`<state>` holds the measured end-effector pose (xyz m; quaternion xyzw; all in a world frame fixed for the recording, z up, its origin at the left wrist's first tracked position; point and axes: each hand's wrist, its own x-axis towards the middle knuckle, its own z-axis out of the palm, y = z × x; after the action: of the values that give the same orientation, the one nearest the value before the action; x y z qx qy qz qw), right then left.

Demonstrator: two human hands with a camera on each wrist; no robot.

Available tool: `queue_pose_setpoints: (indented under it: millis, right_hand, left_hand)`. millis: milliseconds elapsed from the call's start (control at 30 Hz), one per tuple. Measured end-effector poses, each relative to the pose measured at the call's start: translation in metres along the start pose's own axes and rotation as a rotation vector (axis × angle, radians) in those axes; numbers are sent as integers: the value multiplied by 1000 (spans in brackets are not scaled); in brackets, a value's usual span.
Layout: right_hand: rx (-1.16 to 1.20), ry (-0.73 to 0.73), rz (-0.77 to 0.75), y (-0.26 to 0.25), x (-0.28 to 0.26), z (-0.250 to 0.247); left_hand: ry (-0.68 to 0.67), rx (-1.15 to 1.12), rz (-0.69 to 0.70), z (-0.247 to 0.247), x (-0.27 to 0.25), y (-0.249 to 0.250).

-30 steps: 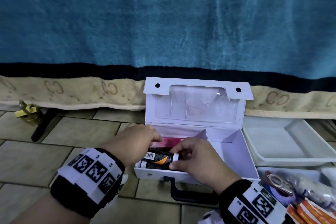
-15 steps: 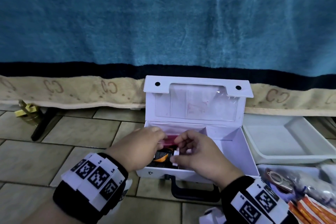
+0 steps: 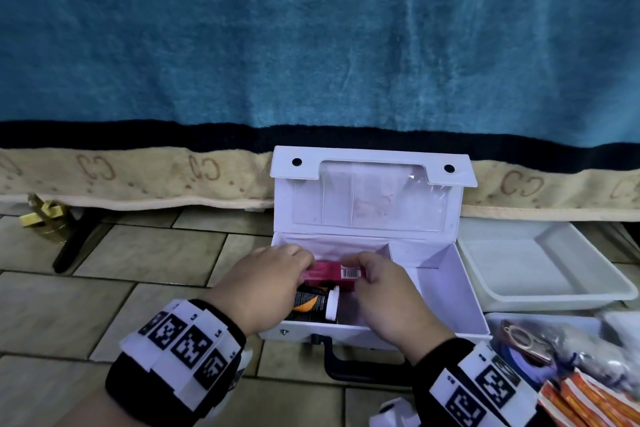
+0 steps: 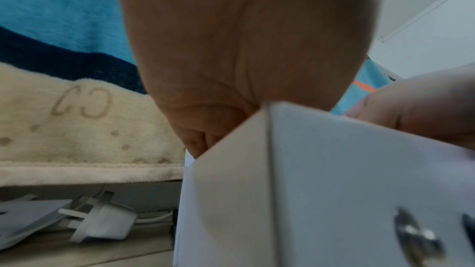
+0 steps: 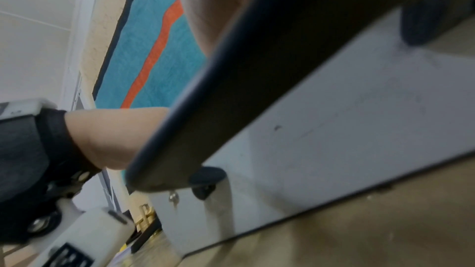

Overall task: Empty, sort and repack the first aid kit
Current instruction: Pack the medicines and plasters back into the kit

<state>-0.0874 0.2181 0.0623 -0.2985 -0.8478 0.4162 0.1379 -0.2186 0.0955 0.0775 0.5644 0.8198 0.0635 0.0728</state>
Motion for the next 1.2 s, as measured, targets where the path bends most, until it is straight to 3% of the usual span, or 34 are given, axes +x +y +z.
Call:
queue_pose_setpoints:
  millis: [333, 600, 933, 1200]
  right_hand:
    - [-52, -77, -37, 1, 1, -3]
    - [113, -40, -22, 3, 0, -5]
    - [39, -48, 51, 1, 3, -2]
    - [328, 46, 82, -7, -4, -6]
  left_hand:
    - [20, 7, 12, -4, -3, 5]
    - [43, -22, 43, -4, -2, 5]
    - [21, -2, 43, -4, 0, 4]
    - [44, -42, 75, -15, 4, 19]
